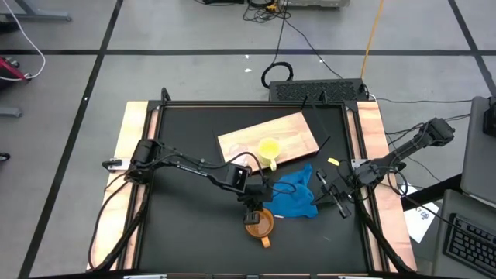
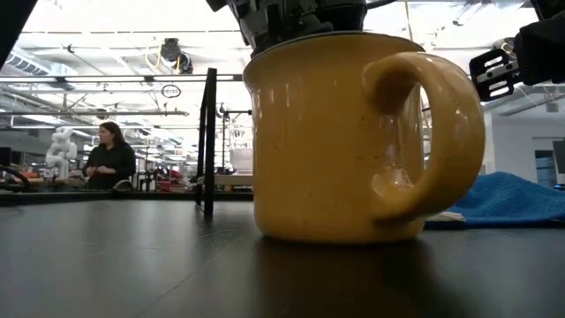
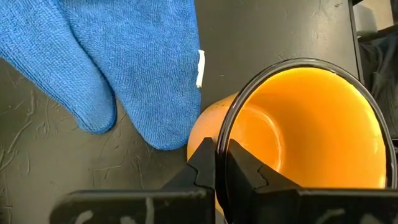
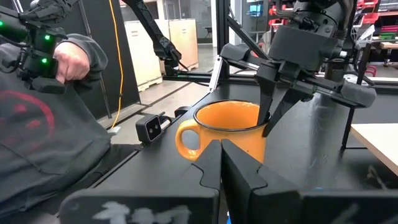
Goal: Stack small to large cups/mugs on shelf
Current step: Put the orange mug on the shelf
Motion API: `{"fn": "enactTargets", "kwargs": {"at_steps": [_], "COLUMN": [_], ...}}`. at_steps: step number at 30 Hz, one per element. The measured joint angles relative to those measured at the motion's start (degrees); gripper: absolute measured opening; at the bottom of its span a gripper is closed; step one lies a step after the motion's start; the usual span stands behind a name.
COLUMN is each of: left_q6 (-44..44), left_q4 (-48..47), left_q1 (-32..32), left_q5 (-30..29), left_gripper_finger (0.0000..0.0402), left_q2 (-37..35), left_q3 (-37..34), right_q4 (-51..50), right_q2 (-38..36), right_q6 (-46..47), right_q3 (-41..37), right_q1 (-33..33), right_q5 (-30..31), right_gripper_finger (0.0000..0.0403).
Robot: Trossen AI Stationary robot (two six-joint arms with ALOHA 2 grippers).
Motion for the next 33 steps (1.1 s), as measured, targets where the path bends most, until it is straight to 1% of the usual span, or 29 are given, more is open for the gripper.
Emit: {"fn": "enactTargets", "kwargs": {"at_steps": [14,19,22,28,33], "left_q6": [0.5,1.0,1.0,0.8,0.7], "left_q4": [0.2,3.0,3.9,4.1,4.1], "left_q1": [-1.0,-1.6,-1.9,-1.9,-1.9], "left_q5": [-1.3,-1.6,-1.4,-2.1,-2.2], "left_gripper_finger": [0.0019,0.0023,0.0041,0.0096,0.0117], "left_q2": [0.0,0.0,0.0,0.0,0.0], "left_q3": [0.0,0.0,0.0,0.0,0.1], "right_q4": [0.0,-0.1,-0.3,-0.4,-0.4], "right_q2": [0.0,0.0,0.0,0.0,0.0], "right_q6": [0.0,0.0,0.0,0.0,0.0], "right_q3": [0.0,0.0,0.0,0.0,0.0], "right_q1": [0.0,0.0,0.0,0.0,0.0], "right_q5": [0.0,0.0,0.0,0.0,0.0], "right_gripper_finger": [0.0,0.0,0.0,0.0,0.0]}}
